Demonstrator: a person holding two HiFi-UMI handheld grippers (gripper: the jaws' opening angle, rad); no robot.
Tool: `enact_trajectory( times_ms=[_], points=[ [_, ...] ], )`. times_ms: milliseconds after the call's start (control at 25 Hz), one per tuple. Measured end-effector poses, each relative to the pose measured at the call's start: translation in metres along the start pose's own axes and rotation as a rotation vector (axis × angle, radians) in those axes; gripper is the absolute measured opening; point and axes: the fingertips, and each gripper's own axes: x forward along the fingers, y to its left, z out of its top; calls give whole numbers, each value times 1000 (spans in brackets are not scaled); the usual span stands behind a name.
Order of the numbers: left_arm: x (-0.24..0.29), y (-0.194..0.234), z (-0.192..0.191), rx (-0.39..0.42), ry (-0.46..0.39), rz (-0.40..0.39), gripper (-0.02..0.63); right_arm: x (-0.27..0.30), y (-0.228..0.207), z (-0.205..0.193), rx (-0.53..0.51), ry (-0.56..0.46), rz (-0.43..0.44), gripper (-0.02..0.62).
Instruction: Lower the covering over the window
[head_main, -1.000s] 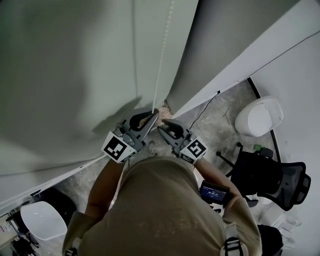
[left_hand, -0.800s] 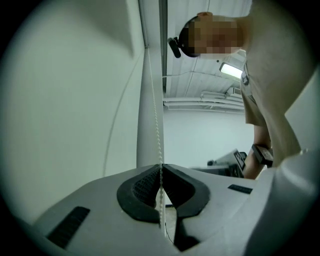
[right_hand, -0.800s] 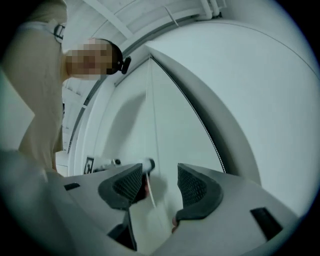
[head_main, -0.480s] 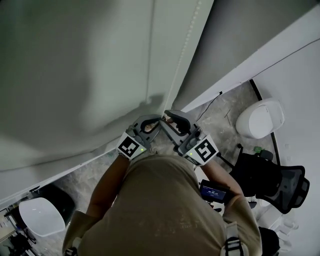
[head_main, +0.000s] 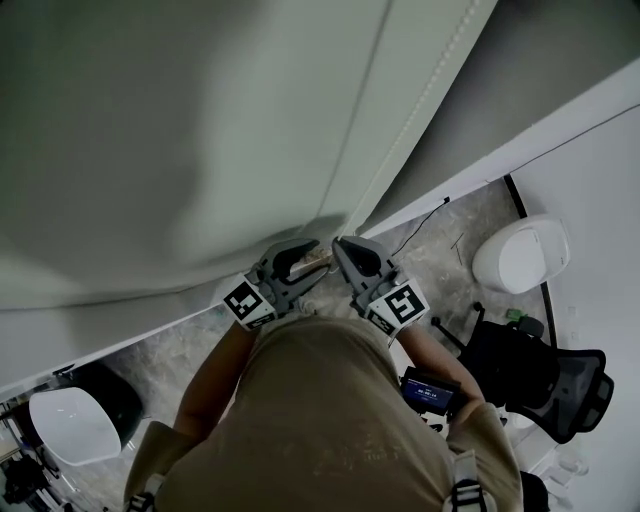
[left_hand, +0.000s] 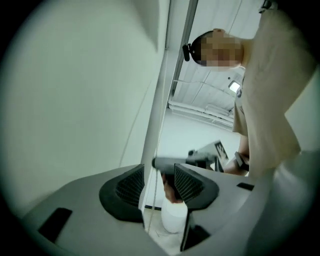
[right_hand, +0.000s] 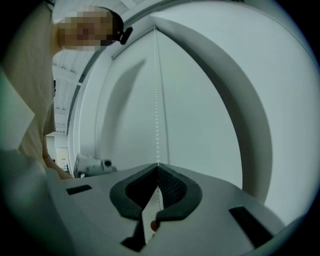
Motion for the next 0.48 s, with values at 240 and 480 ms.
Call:
enact_trajectory(
  times_ms=[240,480],
  points=[
    [28,-6,68,147,-5,3,175,-1,6,-32,42,65,29,12],
    [36,-1,76,192,20,72,29,-5,11,-36,37,105,29,12]
  ],
)
